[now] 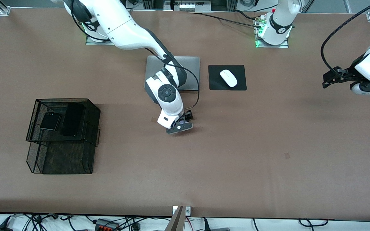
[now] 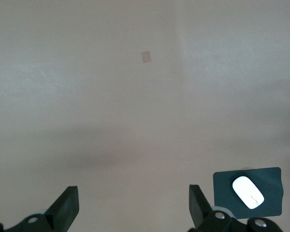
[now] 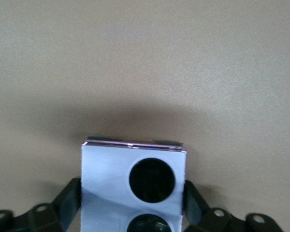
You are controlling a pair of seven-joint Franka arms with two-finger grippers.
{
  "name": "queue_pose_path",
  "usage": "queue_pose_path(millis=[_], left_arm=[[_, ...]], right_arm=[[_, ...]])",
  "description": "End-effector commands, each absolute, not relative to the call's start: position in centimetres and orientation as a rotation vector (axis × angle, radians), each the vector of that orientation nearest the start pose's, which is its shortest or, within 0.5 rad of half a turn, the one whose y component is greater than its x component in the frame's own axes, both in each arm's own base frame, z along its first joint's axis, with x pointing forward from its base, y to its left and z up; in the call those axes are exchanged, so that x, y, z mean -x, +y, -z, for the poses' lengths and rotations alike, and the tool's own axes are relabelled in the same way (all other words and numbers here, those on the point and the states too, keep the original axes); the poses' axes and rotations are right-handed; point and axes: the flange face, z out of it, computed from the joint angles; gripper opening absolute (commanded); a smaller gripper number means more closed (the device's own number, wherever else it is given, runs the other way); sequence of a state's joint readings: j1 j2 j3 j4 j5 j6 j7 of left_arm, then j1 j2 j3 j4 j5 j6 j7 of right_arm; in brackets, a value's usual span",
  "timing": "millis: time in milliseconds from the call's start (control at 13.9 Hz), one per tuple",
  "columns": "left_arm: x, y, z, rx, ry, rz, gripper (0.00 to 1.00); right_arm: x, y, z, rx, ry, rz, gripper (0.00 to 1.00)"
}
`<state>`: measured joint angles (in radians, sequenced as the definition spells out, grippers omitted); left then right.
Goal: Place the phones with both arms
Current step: 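Carry the lavender phone into the basket's back compartment with the right gripper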
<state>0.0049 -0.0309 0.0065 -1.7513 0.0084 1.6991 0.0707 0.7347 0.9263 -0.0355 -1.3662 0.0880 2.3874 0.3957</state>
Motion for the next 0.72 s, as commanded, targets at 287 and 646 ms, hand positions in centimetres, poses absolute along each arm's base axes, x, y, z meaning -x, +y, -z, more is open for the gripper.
queue_pose_path(millis=[287,646], left_arm=[[-54.8,0.4,-57.5,3.124,0.132,-0.028,1.0],[-54.9,-0.1,-57.6,3.134,0.14,-0.024,1.0]], right_arm=[[-61.6,44.5,-25.0,3.105,-0.274,0.066,0.1],[-70.9,28.1,-31.4,3.209,0.047,0.013,0.1]])
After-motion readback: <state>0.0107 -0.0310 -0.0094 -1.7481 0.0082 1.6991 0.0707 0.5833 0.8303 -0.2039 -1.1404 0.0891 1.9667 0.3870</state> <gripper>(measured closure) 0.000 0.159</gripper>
